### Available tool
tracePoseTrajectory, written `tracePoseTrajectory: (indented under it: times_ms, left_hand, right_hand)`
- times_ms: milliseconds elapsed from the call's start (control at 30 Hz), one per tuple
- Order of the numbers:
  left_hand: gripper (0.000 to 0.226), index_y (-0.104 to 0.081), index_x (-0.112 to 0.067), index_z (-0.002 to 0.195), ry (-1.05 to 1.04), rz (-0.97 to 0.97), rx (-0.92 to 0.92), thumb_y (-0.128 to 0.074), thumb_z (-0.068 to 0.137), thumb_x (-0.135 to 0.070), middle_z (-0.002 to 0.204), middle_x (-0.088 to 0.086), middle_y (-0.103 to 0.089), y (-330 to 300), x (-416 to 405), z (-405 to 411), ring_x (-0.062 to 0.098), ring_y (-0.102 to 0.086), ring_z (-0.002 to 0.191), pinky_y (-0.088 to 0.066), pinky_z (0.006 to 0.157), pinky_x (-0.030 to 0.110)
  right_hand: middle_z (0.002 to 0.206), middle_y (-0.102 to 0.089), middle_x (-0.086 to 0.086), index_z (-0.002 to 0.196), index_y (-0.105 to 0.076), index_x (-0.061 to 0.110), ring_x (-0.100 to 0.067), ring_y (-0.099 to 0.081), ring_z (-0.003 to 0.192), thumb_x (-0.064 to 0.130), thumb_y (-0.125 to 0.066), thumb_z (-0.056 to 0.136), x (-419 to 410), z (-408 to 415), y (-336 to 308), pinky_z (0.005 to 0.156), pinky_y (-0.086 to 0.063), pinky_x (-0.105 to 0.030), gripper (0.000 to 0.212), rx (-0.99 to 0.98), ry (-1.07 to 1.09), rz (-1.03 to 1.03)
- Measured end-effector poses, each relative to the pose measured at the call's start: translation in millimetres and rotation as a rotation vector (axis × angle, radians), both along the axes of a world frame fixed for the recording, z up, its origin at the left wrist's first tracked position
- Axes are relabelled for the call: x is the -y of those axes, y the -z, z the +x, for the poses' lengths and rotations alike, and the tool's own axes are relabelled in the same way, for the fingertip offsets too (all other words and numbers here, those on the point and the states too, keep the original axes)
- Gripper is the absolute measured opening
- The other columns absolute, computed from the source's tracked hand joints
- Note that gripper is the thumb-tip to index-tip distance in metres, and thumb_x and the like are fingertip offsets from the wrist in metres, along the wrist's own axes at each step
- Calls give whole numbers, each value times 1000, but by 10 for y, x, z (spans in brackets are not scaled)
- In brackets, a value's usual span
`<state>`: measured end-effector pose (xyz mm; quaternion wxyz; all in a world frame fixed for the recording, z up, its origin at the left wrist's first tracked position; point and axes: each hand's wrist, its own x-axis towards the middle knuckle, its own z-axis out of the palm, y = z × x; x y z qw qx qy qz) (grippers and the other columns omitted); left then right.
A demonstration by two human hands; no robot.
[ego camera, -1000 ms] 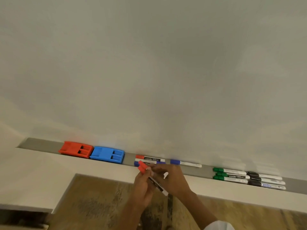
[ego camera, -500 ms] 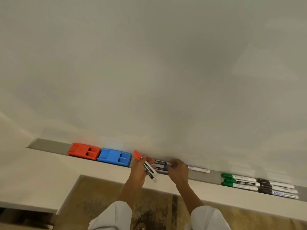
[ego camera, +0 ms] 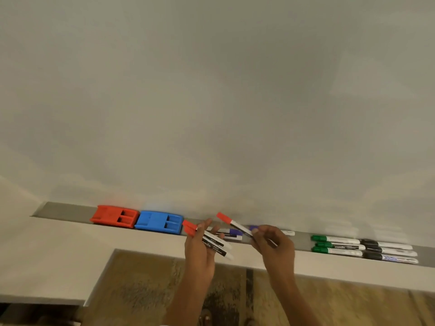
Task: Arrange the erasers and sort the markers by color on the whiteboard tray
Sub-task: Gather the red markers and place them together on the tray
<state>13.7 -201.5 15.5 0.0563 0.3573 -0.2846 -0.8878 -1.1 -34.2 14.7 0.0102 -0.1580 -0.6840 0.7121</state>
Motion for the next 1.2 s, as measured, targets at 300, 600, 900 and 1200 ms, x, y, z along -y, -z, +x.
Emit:
tracePoseTrajectory:
  times_ms: [300,600,900,1200]
  left_hand:
    - [36,-48,-11,134,201,195,-99,-45,98,-11,127,21,-65,-139,-744,200,33,-69,107,-61,75,41]
    - [19,-60,-13,112,257,69,69,-52,95,-15,107,15,-75,50,-1419,135,29,-74,92,-61,71,39]
    - [20,-63,-9,108,254,-43,144,-63,88,-12,111,16,-69,188,-1797,-299,29,-69,95,-56,86,42]
    - [12,-67,-12,100,540,-1701,-46,-61,90,-15,95,7,-72,486,-1227,-492,21,-69,84,-58,81,30]
  right_hand:
    - [71,-72,21,78,-68,33,1,-69,72,18,-80,78,-357,333,-47,66,-53,-10,19,-85,-82,433]
    - [83,-76,-1,91,-68,28,-23,-75,74,43,-62,89,-835,542,77,56,-59,-30,16,321,-63,40]
    - [60,-68,-6,89,-70,11,-13,-59,48,30,-68,89,-1179,156,241,46,-48,-24,20,185,66,134]
    - [63,-73,-3,86,-70,19,-16,-65,46,35,-73,84,-1838,-119,339,44,-52,-21,16,143,41,280]
